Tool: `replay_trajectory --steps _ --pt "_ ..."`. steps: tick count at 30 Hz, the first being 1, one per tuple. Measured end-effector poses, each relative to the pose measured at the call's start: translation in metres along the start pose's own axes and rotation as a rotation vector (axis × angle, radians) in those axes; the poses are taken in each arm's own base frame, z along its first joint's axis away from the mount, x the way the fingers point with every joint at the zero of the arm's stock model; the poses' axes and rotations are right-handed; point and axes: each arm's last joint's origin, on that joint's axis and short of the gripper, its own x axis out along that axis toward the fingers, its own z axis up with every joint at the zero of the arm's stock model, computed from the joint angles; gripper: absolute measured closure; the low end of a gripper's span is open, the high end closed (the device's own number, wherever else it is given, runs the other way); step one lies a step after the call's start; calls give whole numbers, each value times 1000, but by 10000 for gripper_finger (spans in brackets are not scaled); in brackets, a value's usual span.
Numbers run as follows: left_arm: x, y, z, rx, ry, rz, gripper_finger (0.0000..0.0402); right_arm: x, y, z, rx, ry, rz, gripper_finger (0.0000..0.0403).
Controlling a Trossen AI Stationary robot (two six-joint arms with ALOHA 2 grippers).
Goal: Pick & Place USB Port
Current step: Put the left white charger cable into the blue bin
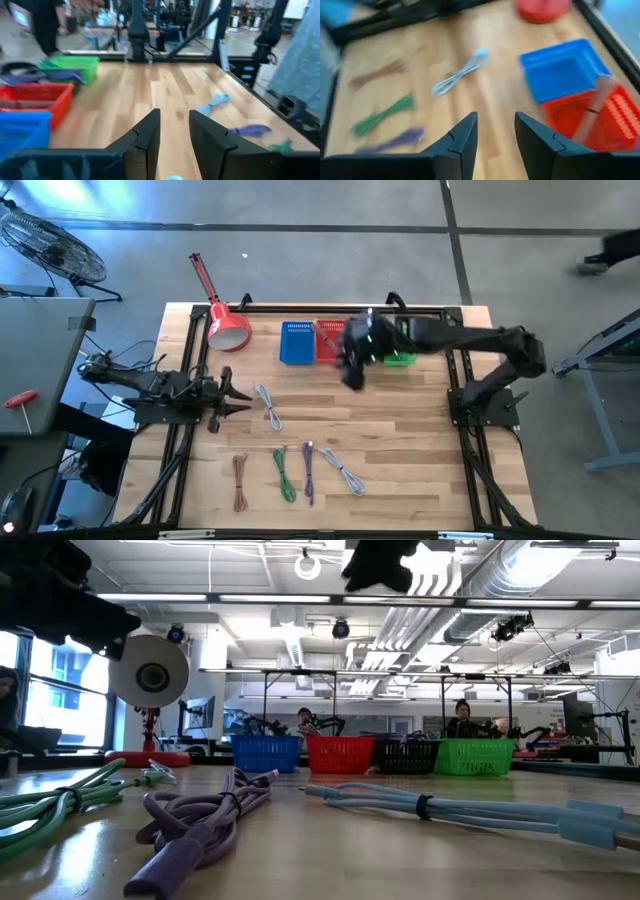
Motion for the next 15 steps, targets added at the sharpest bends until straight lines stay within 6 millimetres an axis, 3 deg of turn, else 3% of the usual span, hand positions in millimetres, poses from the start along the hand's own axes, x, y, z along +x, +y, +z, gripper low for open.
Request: replay_trajectory --steps 4,8,15 --pt "4 -1 1 -14 87 7 302 -15 46 -13 -144 7 -21 281" --pt "8 -3 25 -76 102 16 302 -23 79 -29 -255 19 -114 281" --pt "25 -8 51 -105 411 79 284 -19 104 -61 -365 84 -154 281"
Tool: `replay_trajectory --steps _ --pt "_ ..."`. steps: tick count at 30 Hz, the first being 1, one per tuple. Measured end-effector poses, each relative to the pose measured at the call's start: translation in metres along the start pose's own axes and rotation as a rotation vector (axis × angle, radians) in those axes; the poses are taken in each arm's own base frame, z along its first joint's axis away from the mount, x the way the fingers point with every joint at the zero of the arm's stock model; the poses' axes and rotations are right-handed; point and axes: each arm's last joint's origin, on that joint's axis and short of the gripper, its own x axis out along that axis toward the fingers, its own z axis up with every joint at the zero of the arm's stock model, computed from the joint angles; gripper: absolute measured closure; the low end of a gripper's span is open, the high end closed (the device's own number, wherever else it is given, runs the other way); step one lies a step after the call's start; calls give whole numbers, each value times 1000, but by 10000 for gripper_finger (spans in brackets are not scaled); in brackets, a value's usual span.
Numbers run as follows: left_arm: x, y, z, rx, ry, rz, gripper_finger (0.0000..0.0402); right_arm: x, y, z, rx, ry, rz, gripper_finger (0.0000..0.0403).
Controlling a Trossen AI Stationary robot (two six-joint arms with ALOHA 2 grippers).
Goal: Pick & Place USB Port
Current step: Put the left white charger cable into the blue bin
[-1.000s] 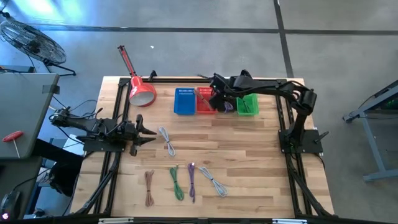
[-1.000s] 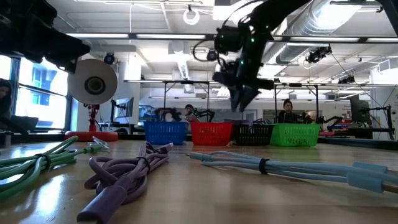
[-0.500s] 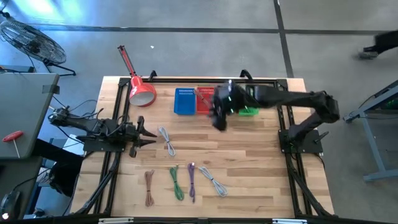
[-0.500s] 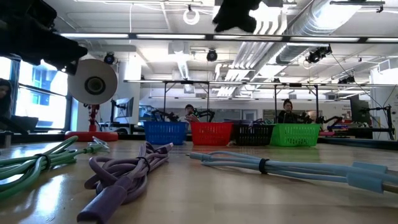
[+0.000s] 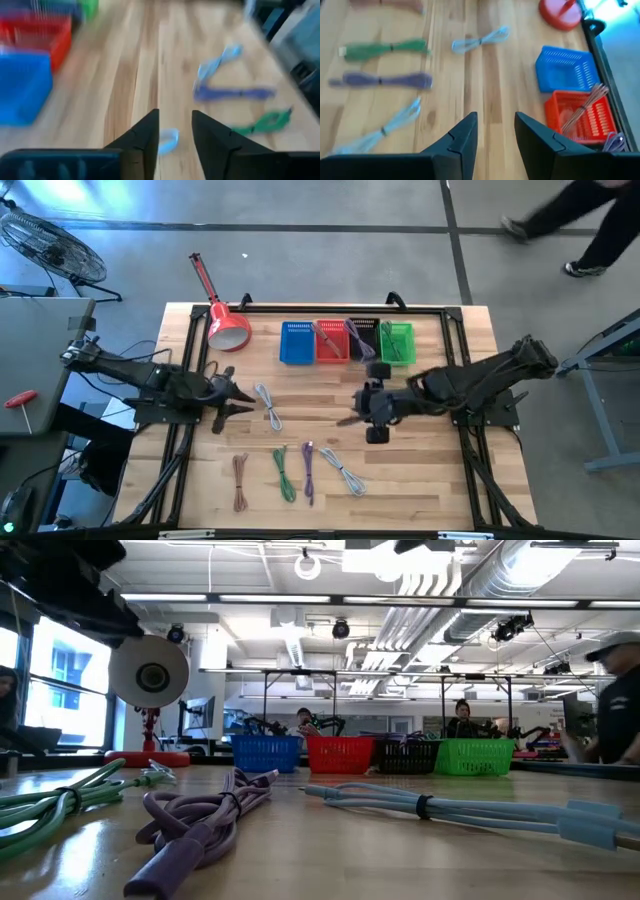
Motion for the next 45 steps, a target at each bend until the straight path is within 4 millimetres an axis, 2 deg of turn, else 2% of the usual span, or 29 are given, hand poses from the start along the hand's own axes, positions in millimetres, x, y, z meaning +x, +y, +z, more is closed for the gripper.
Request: replay_trajectory --steps 2,5,8,12,17,24,30,37,45 --pt "9 -2 2 -20 109 49 266 4 5 -7 -10 20 2 281" --pt "25 -6 11 15 179 132 232 14 10 -20 -6 67 -6 281" --pt "40 -10 20 202 239 173 206 24 12 -32 0 100 -13 281" --pt "59 -16 29 500 357 168 196 35 15 -47 -6 143 -18 281" --pt "80 -20 33 677 543 210 196 45 18 -59 19 157 -12 281" --pt "103 -17 28 741 844 225 196 47 20 -57 38 125 46 281" --pt "121 -1 13 711 1008 192 196 44 19 -55 49 98 46 281" --pt "137 11 2 723 1076 184 195 42 19 -52 58 77 58 281" --pt "147 8 5 792 996 126 195 42 19 -51 57 73 78 281"
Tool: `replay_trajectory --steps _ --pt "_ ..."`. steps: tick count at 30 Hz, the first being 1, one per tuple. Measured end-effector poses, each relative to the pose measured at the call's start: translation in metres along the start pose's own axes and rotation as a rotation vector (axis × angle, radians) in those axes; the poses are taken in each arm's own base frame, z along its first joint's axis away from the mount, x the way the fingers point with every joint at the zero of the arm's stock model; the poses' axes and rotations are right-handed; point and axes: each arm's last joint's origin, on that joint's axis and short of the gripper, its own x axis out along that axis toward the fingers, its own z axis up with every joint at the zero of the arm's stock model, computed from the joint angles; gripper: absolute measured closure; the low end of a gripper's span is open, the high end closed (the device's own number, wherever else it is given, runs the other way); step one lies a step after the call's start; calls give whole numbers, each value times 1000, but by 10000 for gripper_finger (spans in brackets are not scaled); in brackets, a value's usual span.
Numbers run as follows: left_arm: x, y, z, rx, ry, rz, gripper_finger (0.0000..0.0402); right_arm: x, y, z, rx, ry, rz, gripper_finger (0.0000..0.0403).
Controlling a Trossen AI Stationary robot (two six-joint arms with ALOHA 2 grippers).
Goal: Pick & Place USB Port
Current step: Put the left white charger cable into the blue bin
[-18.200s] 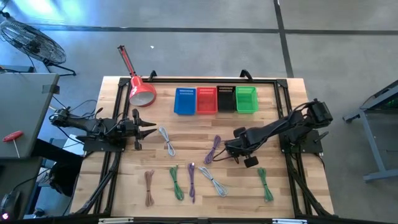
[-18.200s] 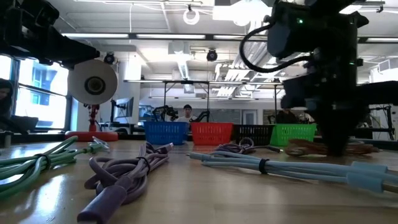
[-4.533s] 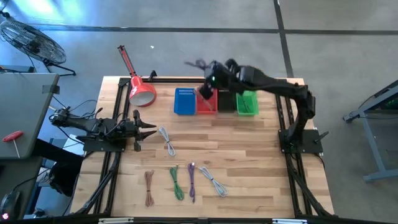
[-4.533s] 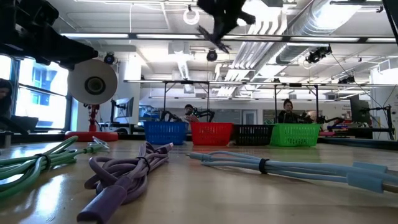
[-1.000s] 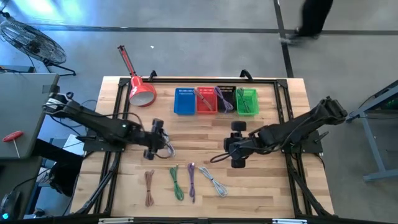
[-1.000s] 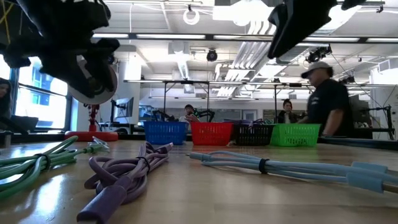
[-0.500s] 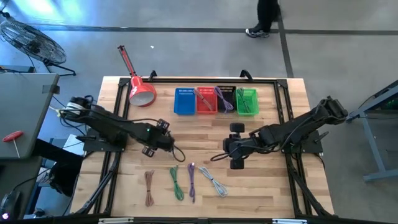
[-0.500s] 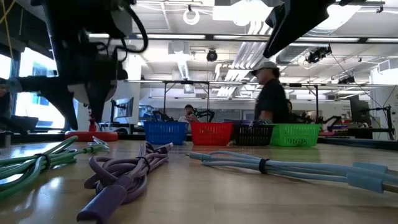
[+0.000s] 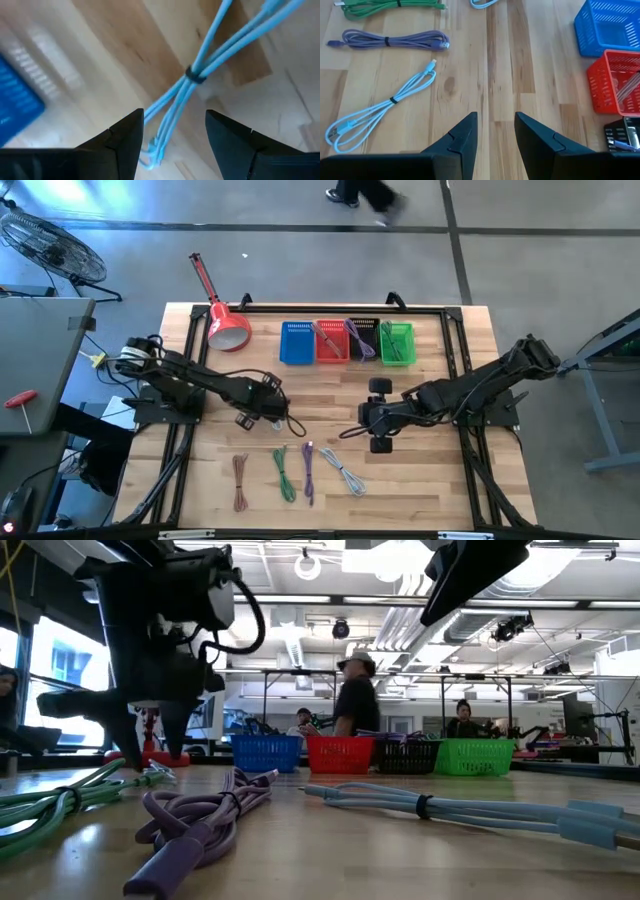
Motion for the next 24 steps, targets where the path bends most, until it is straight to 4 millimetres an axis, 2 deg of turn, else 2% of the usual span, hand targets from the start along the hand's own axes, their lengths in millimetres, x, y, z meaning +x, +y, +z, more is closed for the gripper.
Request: replay_trajectory --steps 6,15,19,23,24 --pt "2 3 10 -1 -102 -2 195 0 0 0 -4 0 0 281" --pt "12 -1 13 55 -79 -72 205 0 0 0 -7 -1 2 281" --pt "24 3 9 -24 -49 -152 262 0 1 0 -5 -3 11 281" --pt "30 10 3 -93 -40 -206 370 0 1 0 -5 -1 25 281" --pt "31 11 2 -117 -43 -218 383 0 1 0 -4 -1 25 281"
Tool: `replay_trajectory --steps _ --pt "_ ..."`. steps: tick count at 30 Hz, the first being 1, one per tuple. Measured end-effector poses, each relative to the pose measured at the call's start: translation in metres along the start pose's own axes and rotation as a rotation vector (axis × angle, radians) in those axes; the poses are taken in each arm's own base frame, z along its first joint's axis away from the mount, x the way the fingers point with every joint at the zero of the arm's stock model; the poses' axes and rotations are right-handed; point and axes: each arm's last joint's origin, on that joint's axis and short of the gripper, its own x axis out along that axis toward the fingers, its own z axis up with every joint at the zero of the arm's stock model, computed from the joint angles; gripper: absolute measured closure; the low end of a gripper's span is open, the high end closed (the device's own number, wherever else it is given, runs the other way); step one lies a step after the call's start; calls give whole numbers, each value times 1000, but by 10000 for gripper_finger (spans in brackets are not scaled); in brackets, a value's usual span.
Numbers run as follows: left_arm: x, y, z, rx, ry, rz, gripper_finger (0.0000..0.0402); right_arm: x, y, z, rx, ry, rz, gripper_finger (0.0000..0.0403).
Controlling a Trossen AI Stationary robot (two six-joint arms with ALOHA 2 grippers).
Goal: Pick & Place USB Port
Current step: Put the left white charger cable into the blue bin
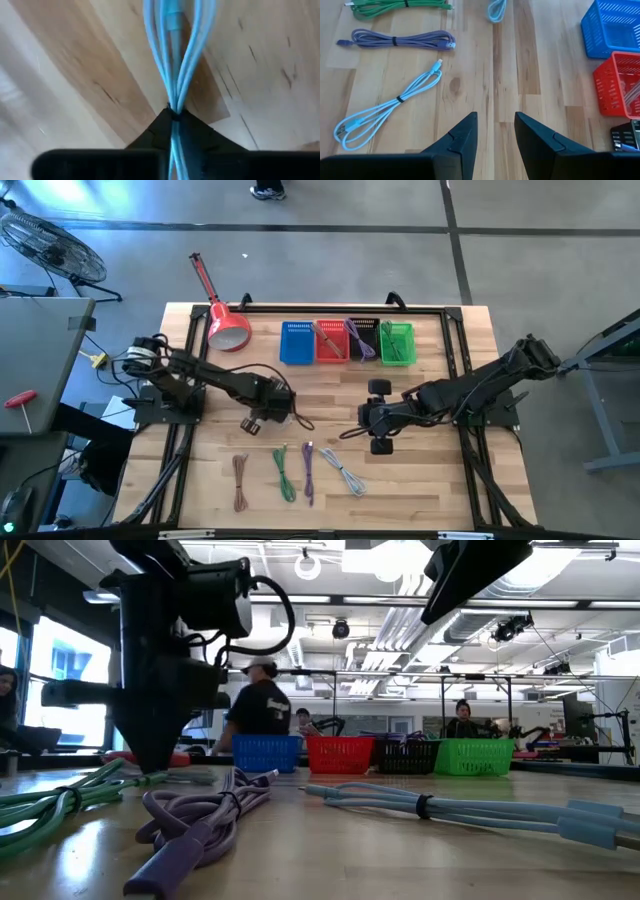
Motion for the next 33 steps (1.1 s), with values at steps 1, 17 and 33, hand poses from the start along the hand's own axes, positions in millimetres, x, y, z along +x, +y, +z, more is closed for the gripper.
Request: replay_trajectory --steps 1,17,33 --pt "0 2 -1 -35 -6 -12 385 0 0 0 0 0 1 281" --pt "-55 31 29 -438 21 157 400 0 -1 0 -42 -6 -25 281" --pt "-173 121 32 -942 -278 681 401 0 -3 1 -50 -22 -108 281"
